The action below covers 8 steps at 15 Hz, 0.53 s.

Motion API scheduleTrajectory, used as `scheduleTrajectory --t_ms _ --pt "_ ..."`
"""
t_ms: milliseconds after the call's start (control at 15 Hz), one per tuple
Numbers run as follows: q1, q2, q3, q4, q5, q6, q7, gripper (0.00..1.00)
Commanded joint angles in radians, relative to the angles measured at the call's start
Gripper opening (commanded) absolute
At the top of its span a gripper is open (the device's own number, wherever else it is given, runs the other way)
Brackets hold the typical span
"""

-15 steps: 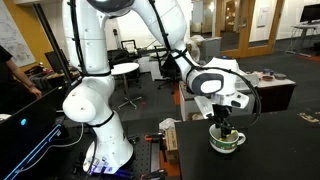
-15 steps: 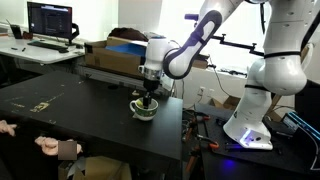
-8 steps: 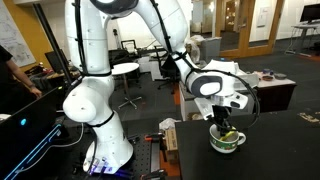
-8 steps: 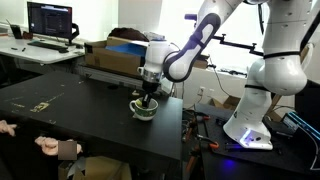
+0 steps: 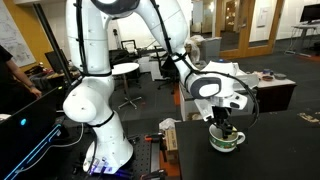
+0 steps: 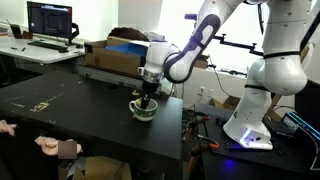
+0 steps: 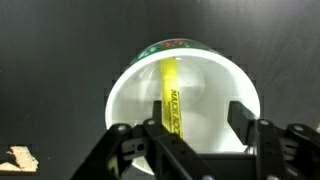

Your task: Put the yellow sharpie on the table

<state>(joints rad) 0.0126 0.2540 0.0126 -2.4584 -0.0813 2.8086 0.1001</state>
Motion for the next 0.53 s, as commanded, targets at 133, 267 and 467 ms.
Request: scheduleTrajectory --t_ms 133,267,467 --pt "-0.006 -0.024 -0.019 0.010 0.020 -0.004 -0.024 0.50" --pt "-0.010 -0.024 -0.022 0.019 0.020 -0.008 -0.027 0.29" --pt "-0.015 -0.023 -0.023 0.033 0.024 -0.015 -0.034 0.23"
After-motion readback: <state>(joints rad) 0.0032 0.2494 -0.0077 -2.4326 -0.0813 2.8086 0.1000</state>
